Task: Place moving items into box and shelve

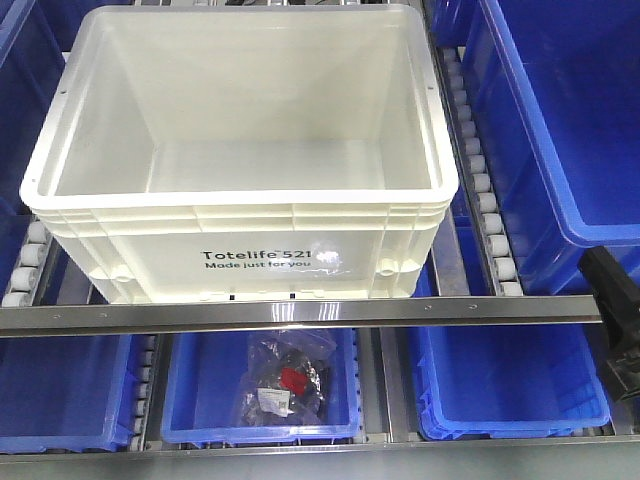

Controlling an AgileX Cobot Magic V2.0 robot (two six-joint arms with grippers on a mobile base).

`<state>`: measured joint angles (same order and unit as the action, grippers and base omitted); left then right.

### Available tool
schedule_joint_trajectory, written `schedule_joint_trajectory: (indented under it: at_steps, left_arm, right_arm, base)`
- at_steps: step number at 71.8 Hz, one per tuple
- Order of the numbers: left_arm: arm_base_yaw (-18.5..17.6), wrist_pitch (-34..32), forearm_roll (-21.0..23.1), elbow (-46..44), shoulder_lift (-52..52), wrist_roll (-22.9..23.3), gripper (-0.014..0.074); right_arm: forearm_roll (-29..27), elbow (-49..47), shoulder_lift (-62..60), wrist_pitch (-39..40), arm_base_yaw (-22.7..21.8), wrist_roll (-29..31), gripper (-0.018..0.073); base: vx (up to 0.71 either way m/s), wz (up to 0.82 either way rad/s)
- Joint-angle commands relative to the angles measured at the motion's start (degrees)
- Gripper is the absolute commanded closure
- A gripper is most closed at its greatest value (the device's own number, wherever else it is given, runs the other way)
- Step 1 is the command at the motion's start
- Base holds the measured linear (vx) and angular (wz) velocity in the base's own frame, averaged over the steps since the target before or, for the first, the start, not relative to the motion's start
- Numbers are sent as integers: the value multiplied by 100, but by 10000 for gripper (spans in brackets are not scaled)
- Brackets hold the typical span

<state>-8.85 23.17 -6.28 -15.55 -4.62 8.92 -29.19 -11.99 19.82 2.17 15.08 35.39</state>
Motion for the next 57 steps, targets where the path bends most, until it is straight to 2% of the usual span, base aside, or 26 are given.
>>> schedule_joint_trajectory:
  at_steps: [1,17,23,25,30,36,39,57]
  left_arm:
    - [-21,-705,-27,-116,-141,-169,130]
    - [-21,-931,-8,42,-141,-208,130]
    - [-21,-925,-8,46,-141,-184,181]
    - [-21,-920,-8,46,-141,-176,216]
    - [-21,-886,-8,46,-141,-176,377]
    - [-21,-842,-8,46,-141,-176,608]
    - [-21,-842,-8,46,-141,-184,606]
    - [-21,-835,40,46,-129,-171,604]
  right_arm:
    - [-73,-170,72,476,2,7,-34]
    - [-110,-170,72,414,2,12,-30]
    - [-110,-170,72,414,2,12,22]
    - [-110,-170,72,414,2,12,64]
    - [-110,-170,72,408,2,12,205]
    - [-110,-170,72,408,2,12,464]
    - [-122,-170,72,414,2,3,573]
    - [-150,-170,72,400,2,8,567]
  base:
    - [0,0]
    - [0,0]
    - [0,0]
    - [0,0]
    - [0,0]
    - [0,0]
    - [0,0]
    - [0,0]
